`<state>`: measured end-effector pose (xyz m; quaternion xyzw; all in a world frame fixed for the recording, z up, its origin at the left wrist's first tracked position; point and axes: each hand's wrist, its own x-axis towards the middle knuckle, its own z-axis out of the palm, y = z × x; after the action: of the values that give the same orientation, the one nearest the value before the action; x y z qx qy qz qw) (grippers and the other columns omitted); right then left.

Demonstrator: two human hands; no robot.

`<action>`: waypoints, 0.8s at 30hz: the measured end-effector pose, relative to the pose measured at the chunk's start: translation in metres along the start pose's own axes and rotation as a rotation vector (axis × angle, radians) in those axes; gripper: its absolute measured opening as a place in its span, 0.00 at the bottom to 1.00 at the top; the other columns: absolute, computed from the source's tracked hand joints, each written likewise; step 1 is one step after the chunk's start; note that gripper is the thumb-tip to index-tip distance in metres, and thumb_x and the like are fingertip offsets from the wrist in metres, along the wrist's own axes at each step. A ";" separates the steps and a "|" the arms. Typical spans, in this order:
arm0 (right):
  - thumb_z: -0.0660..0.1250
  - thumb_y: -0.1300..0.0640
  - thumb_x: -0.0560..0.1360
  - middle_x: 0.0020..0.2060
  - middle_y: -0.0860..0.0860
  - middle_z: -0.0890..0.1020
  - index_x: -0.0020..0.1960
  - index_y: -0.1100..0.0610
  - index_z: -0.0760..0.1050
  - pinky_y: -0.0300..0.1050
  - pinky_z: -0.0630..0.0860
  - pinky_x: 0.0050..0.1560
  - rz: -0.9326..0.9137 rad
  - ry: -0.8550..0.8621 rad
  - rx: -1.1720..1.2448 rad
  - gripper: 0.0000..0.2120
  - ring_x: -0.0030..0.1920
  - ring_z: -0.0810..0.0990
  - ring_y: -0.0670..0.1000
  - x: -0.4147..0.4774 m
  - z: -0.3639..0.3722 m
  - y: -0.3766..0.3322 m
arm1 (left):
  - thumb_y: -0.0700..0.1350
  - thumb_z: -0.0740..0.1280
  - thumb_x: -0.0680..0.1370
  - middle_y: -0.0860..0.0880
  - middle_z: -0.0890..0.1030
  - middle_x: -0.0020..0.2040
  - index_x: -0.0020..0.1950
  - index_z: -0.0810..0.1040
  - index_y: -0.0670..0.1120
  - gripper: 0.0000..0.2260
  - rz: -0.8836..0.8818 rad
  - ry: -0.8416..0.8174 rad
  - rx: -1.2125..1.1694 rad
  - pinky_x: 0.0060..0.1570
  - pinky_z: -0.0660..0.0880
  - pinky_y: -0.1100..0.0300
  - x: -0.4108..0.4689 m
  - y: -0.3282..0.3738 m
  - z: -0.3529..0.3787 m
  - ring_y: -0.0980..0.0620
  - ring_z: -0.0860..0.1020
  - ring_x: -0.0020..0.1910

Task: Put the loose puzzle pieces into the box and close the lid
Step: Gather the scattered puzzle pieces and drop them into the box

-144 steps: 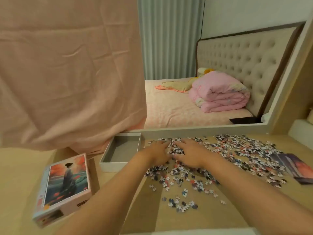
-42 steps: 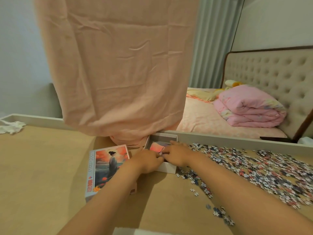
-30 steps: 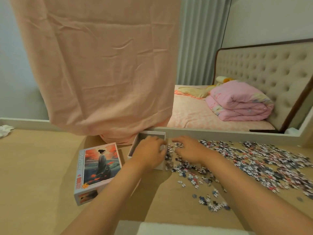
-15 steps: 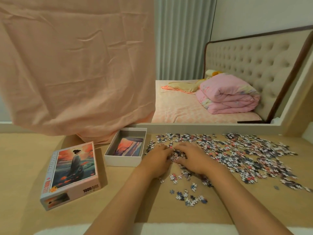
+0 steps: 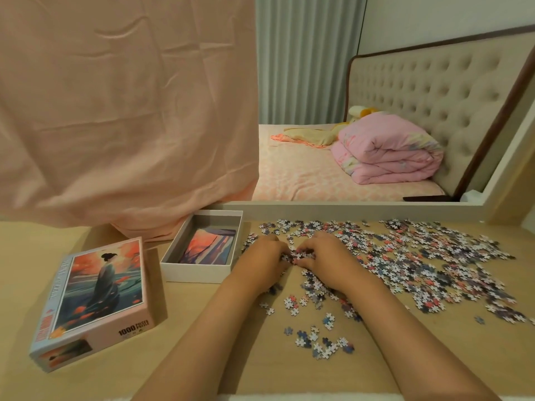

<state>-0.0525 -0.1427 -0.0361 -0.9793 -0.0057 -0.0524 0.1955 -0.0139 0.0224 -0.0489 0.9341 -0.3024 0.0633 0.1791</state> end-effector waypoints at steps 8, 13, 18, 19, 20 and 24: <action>0.75 0.56 0.73 0.43 0.49 0.84 0.49 0.53 0.86 0.39 0.75 0.44 0.004 0.056 0.145 0.06 0.41 0.80 0.48 -0.006 -0.009 -0.009 | 0.37 0.67 0.76 0.45 0.83 0.46 0.48 0.85 0.44 0.07 -0.020 0.055 -0.101 0.48 0.77 0.54 0.000 0.005 -0.017 0.45 0.80 0.45; 0.75 0.55 0.74 0.37 0.46 0.83 0.44 0.49 0.85 0.39 0.72 0.36 0.016 0.114 0.288 0.01 0.36 0.78 0.46 0.006 -0.024 -0.037 | 0.39 0.67 0.77 0.48 0.84 0.47 0.53 0.84 0.46 0.08 -0.046 0.188 -0.221 0.45 0.74 0.58 -0.002 -0.005 -0.050 0.50 0.80 0.43; 0.75 0.56 0.73 0.35 0.47 0.82 0.44 0.53 0.85 0.38 0.72 0.37 -0.109 0.144 0.317 0.01 0.35 0.77 0.43 0.044 -0.028 -0.089 | 0.39 0.66 0.78 0.49 0.84 0.47 0.57 0.82 0.47 0.10 -0.165 0.284 -0.322 0.46 0.76 0.62 -0.014 -0.049 -0.080 0.54 0.80 0.42; 0.76 0.57 0.73 0.37 0.48 0.83 0.45 0.55 0.86 0.36 0.71 0.37 -0.136 0.137 0.310 0.02 0.35 0.78 0.44 0.051 -0.024 -0.100 | 0.40 0.67 0.78 0.50 0.84 0.45 0.55 0.83 0.48 0.09 -0.197 0.273 -0.316 0.42 0.74 0.66 -0.017 -0.059 -0.083 0.56 0.79 0.40; 0.76 0.57 0.72 0.39 0.50 0.84 0.46 0.55 0.86 0.34 0.70 0.36 -0.161 0.131 0.298 0.04 0.37 0.78 0.45 0.058 -0.019 -0.109 | 0.40 0.67 0.78 0.52 0.83 0.43 0.54 0.84 0.49 0.08 -0.224 0.255 -0.294 0.39 0.72 0.67 -0.021 -0.068 -0.084 0.58 0.78 0.37; 0.73 0.57 0.74 0.43 0.52 0.85 0.51 0.56 0.86 0.39 0.72 0.42 -0.243 -0.014 0.215 0.07 0.41 0.79 0.48 0.073 0.006 -0.132 | 0.43 0.64 0.78 0.50 0.82 0.40 0.49 0.83 0.51 0.09 -0.294 0.171 -0.125 0.42 0.75 0.53 -0.030 -0.092 -0.077 0.48 0.79 0.42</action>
<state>0.0168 -0.0197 0.0167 -0.9451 -0.1313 -0.0680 0.2915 0.0150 0.1371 -0.0115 0.9465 -0.1495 0.0966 0.2691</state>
